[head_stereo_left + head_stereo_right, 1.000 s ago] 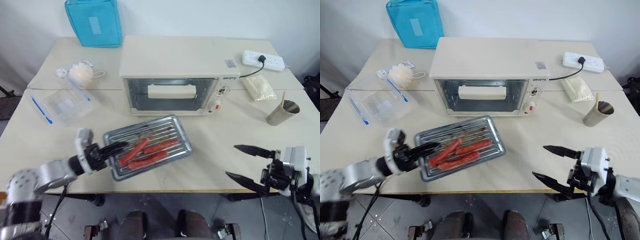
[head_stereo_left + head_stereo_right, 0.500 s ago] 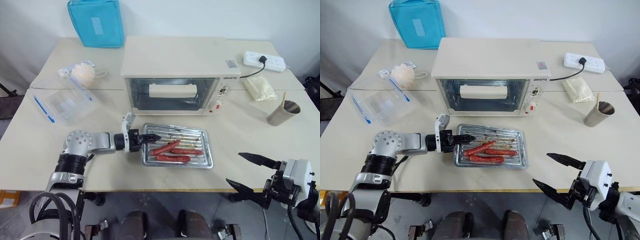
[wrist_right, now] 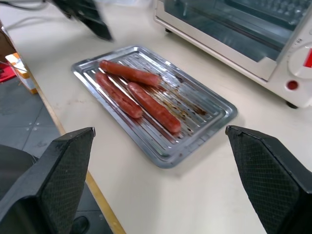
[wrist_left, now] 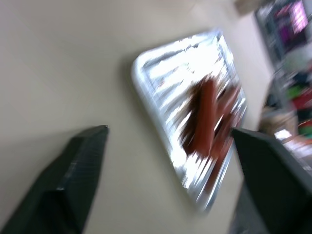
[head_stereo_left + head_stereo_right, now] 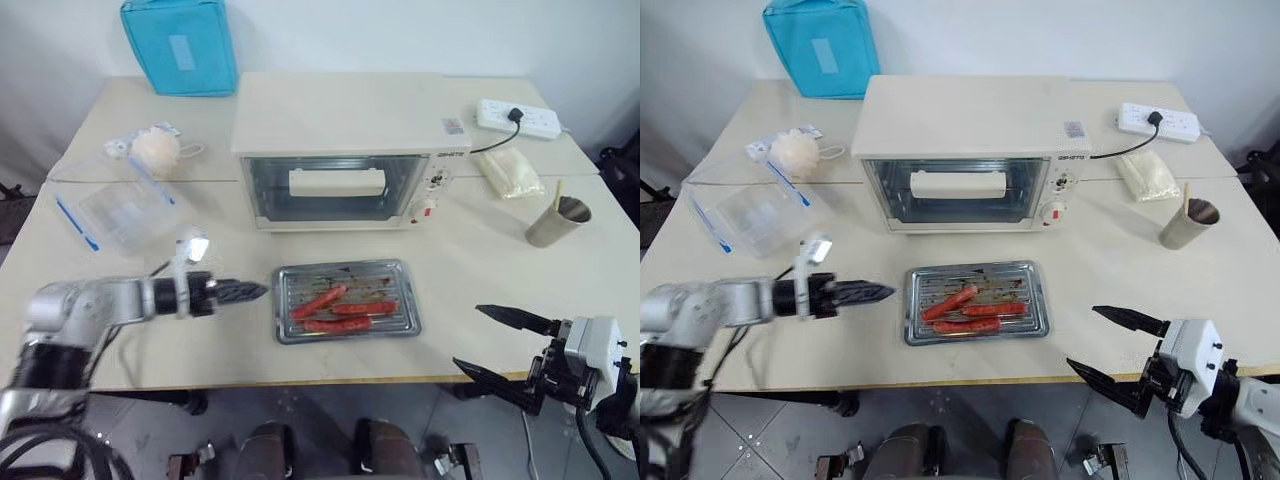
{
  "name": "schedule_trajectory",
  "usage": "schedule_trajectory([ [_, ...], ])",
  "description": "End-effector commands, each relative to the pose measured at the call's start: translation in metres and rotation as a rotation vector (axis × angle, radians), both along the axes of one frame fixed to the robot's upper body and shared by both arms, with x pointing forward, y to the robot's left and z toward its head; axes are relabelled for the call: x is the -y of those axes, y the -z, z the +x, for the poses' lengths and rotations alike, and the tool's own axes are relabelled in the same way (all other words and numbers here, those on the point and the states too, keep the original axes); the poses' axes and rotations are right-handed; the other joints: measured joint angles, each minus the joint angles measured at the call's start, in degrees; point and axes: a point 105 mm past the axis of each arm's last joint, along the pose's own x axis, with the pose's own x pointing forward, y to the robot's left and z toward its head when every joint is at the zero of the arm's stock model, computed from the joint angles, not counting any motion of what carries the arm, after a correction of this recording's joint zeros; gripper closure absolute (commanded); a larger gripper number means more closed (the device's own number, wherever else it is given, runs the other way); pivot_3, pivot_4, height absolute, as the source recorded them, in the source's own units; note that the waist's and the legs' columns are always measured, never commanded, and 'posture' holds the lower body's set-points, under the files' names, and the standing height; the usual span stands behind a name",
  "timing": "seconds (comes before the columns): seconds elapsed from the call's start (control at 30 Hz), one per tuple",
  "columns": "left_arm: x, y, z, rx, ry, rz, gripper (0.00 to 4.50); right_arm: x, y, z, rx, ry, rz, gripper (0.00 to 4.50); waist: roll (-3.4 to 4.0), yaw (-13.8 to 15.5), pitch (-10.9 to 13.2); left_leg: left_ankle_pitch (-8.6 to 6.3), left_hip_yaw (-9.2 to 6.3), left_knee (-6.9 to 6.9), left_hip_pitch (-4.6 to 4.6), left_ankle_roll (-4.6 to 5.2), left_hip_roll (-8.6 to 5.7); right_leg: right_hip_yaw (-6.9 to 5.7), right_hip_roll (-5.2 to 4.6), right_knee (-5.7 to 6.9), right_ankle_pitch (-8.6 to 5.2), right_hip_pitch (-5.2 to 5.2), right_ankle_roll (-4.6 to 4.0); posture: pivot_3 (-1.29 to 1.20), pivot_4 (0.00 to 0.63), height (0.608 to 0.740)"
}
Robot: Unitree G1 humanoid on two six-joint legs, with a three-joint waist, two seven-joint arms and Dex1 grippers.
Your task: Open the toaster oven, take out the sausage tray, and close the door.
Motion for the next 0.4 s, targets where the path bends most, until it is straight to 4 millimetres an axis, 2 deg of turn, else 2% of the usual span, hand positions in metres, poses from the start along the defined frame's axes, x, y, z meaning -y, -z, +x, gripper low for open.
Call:
schedule_trajectory([
  [0.03,-0.025,-0.034,-0.008,0.398,0.058,0.030,0.02,0.006,-0.006,0.000,-0.004,-0.039,-0.008,0.00,0.03,0.2,0.0,-0.03,0.02,-0.05,-0.02,-0.03,-0.02,0.01,-0.07,-0.02,0.00,-0.07,0.00,0.00,0.150,0.740],
  [0.1,-0.040,-0.037,-0.018,0.614,0.096,0.189,0.02,0.006,-0.010,0.002,0.006,-0.062,-0.013,0.00,0.01,0.5,0.0,-0.05,0.09,-0.27,-0.05,-0.08,-0.02,0.05,-0.12,-0.06,0.00,-0.20,-0.02,0.00,0.150,0.740],
  [0.2,-0.051,-0.029,-0.037,0.774,0.208,0.394,0.02,0.000,-0.017,0.004,0.022,-0.119,-0.014,0.00,0.02,0.6,0.0,0.01,0.22,-0.49,-0.08,0.00,0.01,0.08,-0.15,-0.11,-0.02,-0.41,-0.12,0.00,0.150,0.740],
  [0.27,-0.053,-0.024,-0.045,0.792,0.253,0.405,0.02,-0.005,-0.018,0.005,0.024,-0.158,-0.020,0.00,0.03,0.8,0.0,0.00,0.33,-0.54,-0.12,0.02,0.00,0.08,-0.16,-0.08,-0.02,-0.52,-0.12,0.00,0.150,0.740],
  [0.4,-0.056,-0.020,-0.046,0.792,0.210,0.366,0.02,-0.013,-0.019,0.009,0.040,-0.205,-0.012,0.00,0.03,0.8,0.0,-0.03,0.44,-0.49,-0.16,0.13,0.01,0.00,-0.14,0.16,0.00,-0.55,-0.07,0.00,0.150,0.740],
])
